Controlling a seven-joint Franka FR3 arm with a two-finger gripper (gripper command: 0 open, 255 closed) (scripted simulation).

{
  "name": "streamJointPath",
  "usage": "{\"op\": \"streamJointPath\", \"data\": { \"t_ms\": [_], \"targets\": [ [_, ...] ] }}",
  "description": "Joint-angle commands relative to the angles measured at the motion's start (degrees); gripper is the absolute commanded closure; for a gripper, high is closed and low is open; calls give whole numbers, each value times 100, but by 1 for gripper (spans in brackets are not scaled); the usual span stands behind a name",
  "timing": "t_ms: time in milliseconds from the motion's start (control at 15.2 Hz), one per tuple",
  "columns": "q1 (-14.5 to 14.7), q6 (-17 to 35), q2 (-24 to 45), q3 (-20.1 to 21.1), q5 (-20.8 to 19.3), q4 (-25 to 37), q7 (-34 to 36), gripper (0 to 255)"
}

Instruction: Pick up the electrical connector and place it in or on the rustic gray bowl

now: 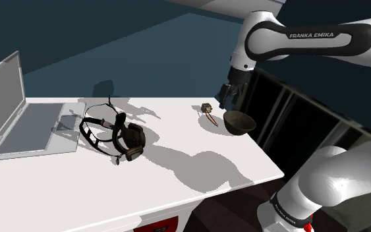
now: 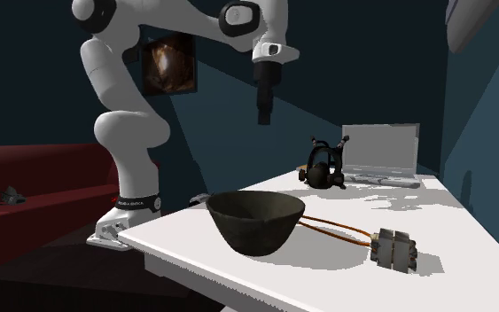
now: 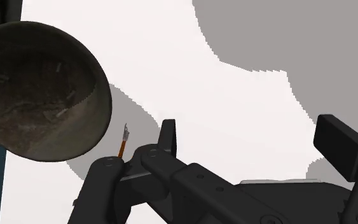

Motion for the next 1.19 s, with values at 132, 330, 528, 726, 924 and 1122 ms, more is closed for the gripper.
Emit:
{"op": "streamJointPath", "data": {
  "t_ms": [132,330,528,726,924,1122],
  "targets": [
    [-197,546,737,-95,-96,202,160,0],
    [-322,929,1297,-165,-153,379,298,0],
    [-438,1270,1864,-246,-201,607,432,0],
    [-546,1566,2435,-337,-235,884,559,0],
    [-647,1816,3006,-437,-250,1208,676,0],
    [-746,2020,3576,-541,-242,1577,782,0]
  ]
}}
